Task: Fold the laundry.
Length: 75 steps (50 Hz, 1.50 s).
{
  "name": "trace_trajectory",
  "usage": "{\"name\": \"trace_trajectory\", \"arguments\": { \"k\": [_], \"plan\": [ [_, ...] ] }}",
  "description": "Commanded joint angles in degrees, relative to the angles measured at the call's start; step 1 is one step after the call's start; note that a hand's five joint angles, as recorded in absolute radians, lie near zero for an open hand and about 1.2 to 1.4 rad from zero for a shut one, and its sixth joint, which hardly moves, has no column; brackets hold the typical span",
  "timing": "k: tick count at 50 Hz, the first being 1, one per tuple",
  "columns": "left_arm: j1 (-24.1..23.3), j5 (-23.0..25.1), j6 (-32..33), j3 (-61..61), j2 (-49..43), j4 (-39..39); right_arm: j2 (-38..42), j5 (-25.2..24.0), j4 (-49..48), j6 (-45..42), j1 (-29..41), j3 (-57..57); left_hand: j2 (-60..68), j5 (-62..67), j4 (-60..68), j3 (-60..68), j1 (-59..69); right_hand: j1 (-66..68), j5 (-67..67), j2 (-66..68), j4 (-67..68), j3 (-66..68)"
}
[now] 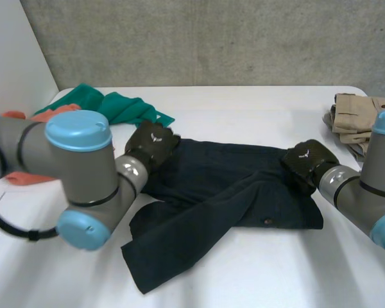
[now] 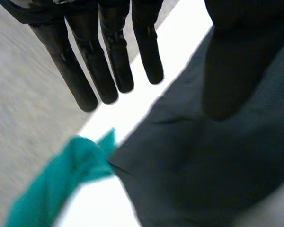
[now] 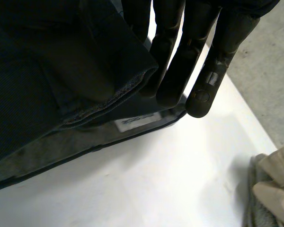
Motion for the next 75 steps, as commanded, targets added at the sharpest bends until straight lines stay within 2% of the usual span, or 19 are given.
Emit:
{"name": "trace_trajectory", "arguments": {
  "k": [1, 6, 13, 23, 25, 27, 33, 37, 38, 44, 47, 51, 53, 57, 62, 66, 70, 74, 75],
  "plan": [
    [-0.3, -2.2, -16.9, -13.0, 14.2, -11.1, -1.9, -1.9, 0.1, 0.4, -0.6, 4.1, -10.1, -10.8, -10.8, -10.3, -7.9, 22.8, 12.0, 12.6, 11.9, 12.2],
    [-0.3, -2.5, -23.8, -20.3, 18.2, -16.5, -4.8, -3.1, 0.0, 0.5, -0.8, 7.1, -9.8, -10.5, -10.5, -10.0, -7.6, 22.8, 12.0, 12.6, 11.9, 12.2],
    [-1.3, -2.3, -24.7, -25.8, 18.5, -17.6, -6.4, -4.9, -0.1, 0.6, -1.2, 9.6, -1.0, -1.8, -1.7, -1.2, 1.2, 22.8, 12.0, 12.6, 11.9, 12.2],
    [-2.7, -2.4, -24.7, -28.0, 16.6, -16.1, -6.5, -5.0, -0.3, 0.6, -2.3, 11.2, 1.5, 0.8, 0.8, 1.3, 3.7, 22.8, 12.0, 12.6, 11.9, 12.2],
    [-2.7, -2.4, -24.6, -27.9, 16.1, -14.9, -6.5, -4.9, -0.5, 0.6, -2.3, 11.3, 13.1, 12.3, 12.4, 12.9, 15.3, 22.8, 12.0, 12.6, 11.9, 12.2],
    [-2.7, -3.0, -24.5, -27.6, 16.1, -13.3, -6.5, -4.9, -1.1, 0.5, -2.4, 12.0, 35.7, 34.9, 35.0, 35.5, 37.9, 22.8, 12.0, 12.6, 11.9, 12.2],
    [-3.7, -6.6, -23.6, -27.2, 18.8, -12.5, -9.6, -4.8, 0.3, -0.5, -2.7, 14.0, 35.8, 35.1, 35.1, 35.6, 38.0, 22.8, 12.0, 12.6, 11.9, 12.2],
    [-5.7, -7.0, -19.7, -28.5, 23.2, -17.0, -16.5, -5.3, 9.8, -5.8, -3.8, 17.3, 35.8, 35.1, 35.1, 35.6, 38.0, 22.8, 12.0, 12.6, 11.9, 12.2],
    [-6.6, -6.9, -16.7, -29.3, 24.6, -21.1, -17.9, -5.4, 12.2, -7.5, -4.3, 18.0, 35.8, 35.1, 35.1, 35.6, 38.0, 22.8, 12.0, 12.6, 11.9, 12.2],
    [-9.7, -6.9, -10.6, -32.4, 26.4, -35.8, -25.2, -6.3, 32.5, -24.3, -10.0, 24.3, 35.8, 35.1, 35.1, 35.6, 38.0, 22.8, 12.0, 12.6, 11.9, 12.2],
    [-10.1, -7.0, -9.9, -31.5, 26.8, -36.4, -25.3, -8.7, 34.8, -27.7, -11.7, 24.4, 35.8, 35.1, 35.1, 35.6, 38.0, 22.8, 12.0, 12.6, 11.9, 12.2],
    [-7.0, -7.0, -8.6, -25.5, 25.8, -29.9, -24.5, -13.3, 29.3, -22.9, -11.5, 21.7, 35.8, 35.1, 35.1, 35.6, 38.0, 22.8, 12.0, 12.6, 11.9, 12.2],
    [-5.8, -7.0, -7.7, -22.8, 23.9, -26.2, -22.6, -13.6, 26.7, -19.8, -11.4, 20.0, 35.8, 35.1, 35.1, 35.6, 38.0, 22.8, 12.0, 12.6, 11.9, 12.2],
    [-3.7, -7.0, -2.7, -13.3, 15.1, -15.0, -13.0, -12.2, 18.5, -11.5, -9.3, 12.1, 35.8, 35.1, 35.1, 35.6, 38.0, 22.8, 12.0, 12.6, 11.9, 12.2],
    [-2.5, -7.0, 3.9, -1.7, 4.6, -4.3, -8.3, -5.5, 12.2, -7.6, -4.8, 5.2, 35.8, 35.1, 35.1, 35.6, 38.0, 22.8, 12.0, 12.6, 11.9, 12.2],
    [-0.9, -6.6, 9.1, 6.4, -3.0, 4.0, -0.8, 2.8, 5.1, -7.6, -1.4, -1.1, 35.8, 35.1, 35.1, 35.6, 38.0, 22.8, 12.0, 12.6, 11.9, 12.2],
    [-0.1, -6.3, 13.6, 16.4, -13.9, 12.2, 4.1, 6.0, -1.3, -7.6, 0.3, -5.3, 35.8, 35.1, 35.1, 35.6, 38.0, 22.8, 12.0, 12.6, 11.9, 12.2],
    [-0.1, -3.4, 13.8, 20.5, -19.0, 14.8, 8.6, 6.6, -9.0, -7.6, 1.4, -8.1, 35.8, 35.1, 35.1, 35.6, 38.0, 22.8, 12.0, 12.6, 11.9, 12.2],
    [-0.1, -2.7, 13.8, 20.6, -19.5, 15.1, 9.2, 6.6, -10.4, -7.6, 1.7, -8.5, 22.0, 21.3, 21.3, 21.8, 24.2, 21.0, 10.2, 10.9, 10.1, 10.4]
  ]
}}
